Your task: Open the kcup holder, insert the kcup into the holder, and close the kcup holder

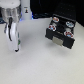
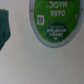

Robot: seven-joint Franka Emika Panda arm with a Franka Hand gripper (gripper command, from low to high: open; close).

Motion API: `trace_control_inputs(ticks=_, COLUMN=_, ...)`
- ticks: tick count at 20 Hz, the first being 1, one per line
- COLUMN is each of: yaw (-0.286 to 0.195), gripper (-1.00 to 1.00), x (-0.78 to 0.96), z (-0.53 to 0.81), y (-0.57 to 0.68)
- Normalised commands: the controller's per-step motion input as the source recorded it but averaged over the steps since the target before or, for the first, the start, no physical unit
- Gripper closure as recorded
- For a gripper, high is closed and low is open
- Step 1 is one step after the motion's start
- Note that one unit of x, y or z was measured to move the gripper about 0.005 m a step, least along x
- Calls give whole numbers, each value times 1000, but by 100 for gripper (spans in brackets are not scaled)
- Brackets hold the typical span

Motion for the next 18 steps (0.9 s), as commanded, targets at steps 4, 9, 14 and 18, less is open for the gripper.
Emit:
trace_control_inputs(ticks=4, yaw=-118, gripper=-100, x=-37, z=-173, y=-14)
trace_control_inputs(ticks=9, yaw=-124, gripper=-100, x=-15, z=-151, y=-14)
trace_control_inputs(ticks=14, yaw=-132, gripper=-100, x=-56, z=-125, y=8)
trace_control_inputs(ticks=18, yaw=-128, gripper=-100, x=-57, z=-93, y=-5)
